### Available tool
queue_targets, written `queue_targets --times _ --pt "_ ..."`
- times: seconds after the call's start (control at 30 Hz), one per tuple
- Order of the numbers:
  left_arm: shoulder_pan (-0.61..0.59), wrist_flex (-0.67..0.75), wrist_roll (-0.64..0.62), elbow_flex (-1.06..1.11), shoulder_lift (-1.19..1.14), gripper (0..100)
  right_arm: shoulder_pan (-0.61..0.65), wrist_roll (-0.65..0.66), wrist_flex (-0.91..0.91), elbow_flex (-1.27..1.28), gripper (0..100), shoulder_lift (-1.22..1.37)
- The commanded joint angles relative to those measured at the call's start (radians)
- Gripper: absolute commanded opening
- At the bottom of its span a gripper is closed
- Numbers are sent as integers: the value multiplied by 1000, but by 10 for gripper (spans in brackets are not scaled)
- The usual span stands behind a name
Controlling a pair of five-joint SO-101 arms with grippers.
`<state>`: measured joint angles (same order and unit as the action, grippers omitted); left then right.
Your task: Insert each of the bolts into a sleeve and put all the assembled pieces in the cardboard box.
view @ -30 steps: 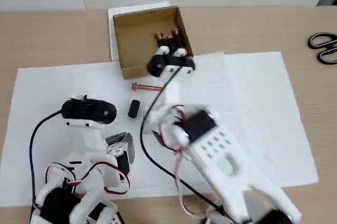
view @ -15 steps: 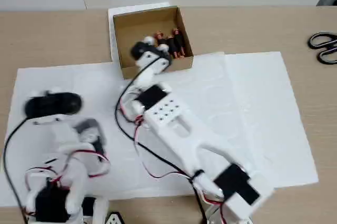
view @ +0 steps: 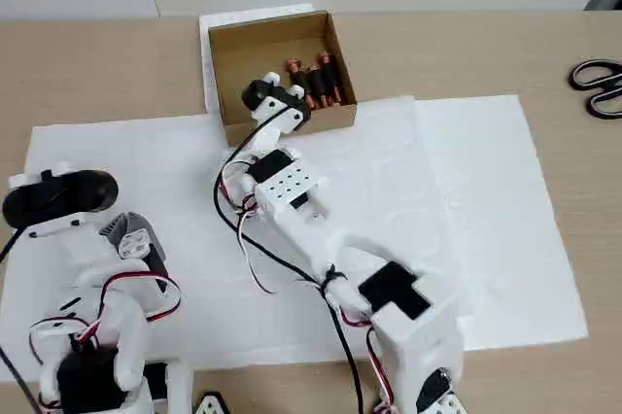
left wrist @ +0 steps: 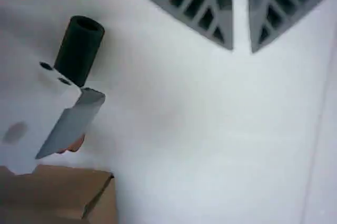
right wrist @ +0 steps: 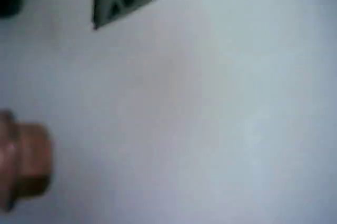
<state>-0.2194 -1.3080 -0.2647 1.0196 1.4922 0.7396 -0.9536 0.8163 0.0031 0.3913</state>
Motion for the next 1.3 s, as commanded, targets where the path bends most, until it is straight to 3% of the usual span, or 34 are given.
queue_targets --times 0.0,0.57,0.83,1.27 --pt "-5 23 3 -8 3 9 -1 8 -21 -48 559 -4" --pt "-3 25 -2 -10 3 9 44 17 -61 -118 557 4" --pt "-5 25 -2 -10 5 9 56 69 -59 -209 343 110" --pt "-8 26 -2 -10 5 9 58 63 119 -209 336 108"
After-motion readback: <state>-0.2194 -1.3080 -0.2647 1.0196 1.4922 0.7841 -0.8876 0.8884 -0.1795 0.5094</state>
